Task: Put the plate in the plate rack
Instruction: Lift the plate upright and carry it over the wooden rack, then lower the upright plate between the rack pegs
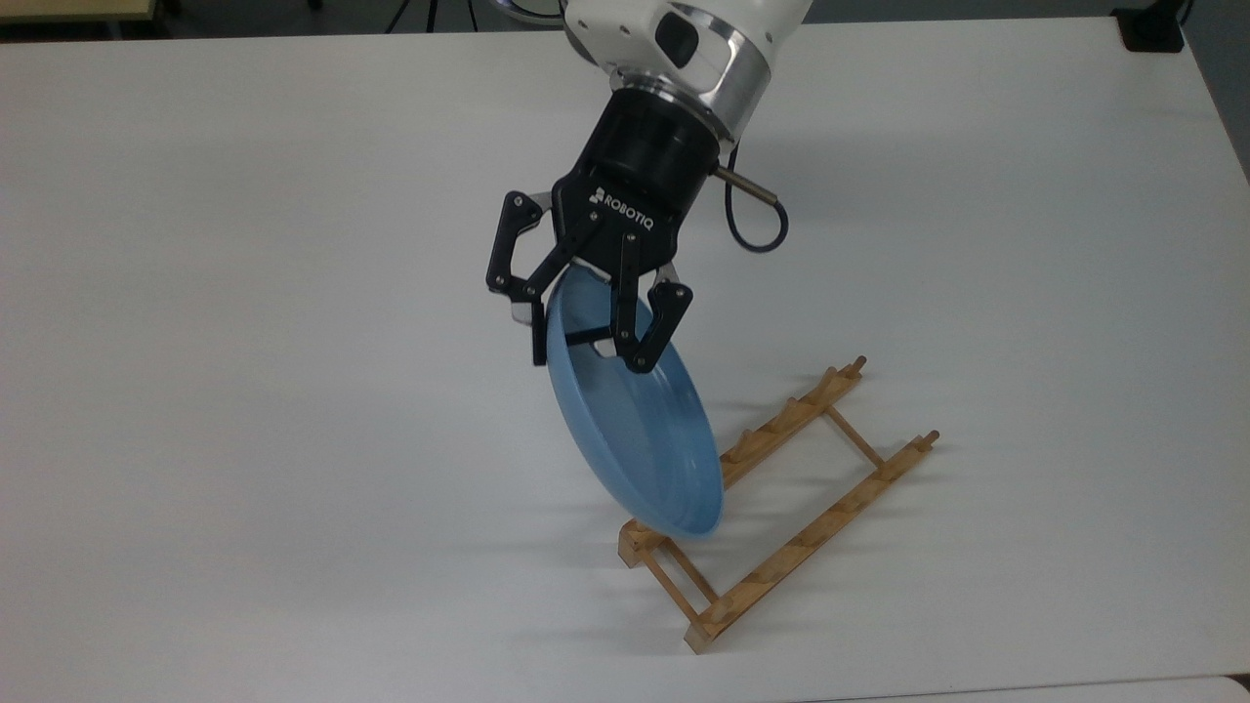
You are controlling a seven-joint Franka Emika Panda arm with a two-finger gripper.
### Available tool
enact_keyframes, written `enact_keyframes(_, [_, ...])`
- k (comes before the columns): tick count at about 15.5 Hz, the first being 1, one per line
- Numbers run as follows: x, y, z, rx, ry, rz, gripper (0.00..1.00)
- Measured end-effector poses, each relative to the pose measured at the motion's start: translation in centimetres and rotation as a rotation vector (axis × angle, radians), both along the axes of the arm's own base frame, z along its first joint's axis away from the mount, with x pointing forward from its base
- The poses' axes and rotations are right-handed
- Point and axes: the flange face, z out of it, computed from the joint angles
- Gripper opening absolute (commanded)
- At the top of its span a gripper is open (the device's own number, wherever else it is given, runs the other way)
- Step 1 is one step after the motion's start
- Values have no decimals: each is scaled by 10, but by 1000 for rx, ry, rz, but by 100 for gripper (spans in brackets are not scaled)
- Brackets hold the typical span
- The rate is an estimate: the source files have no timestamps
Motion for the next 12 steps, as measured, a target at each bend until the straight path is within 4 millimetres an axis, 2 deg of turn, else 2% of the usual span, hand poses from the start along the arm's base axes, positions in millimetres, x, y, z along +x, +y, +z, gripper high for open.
enact_keyframes(7, [35, 11, -9, -167, -90, 57, 0])
enact_keyframes(12, [48, 35, -39, -269, -100, 137, 0])
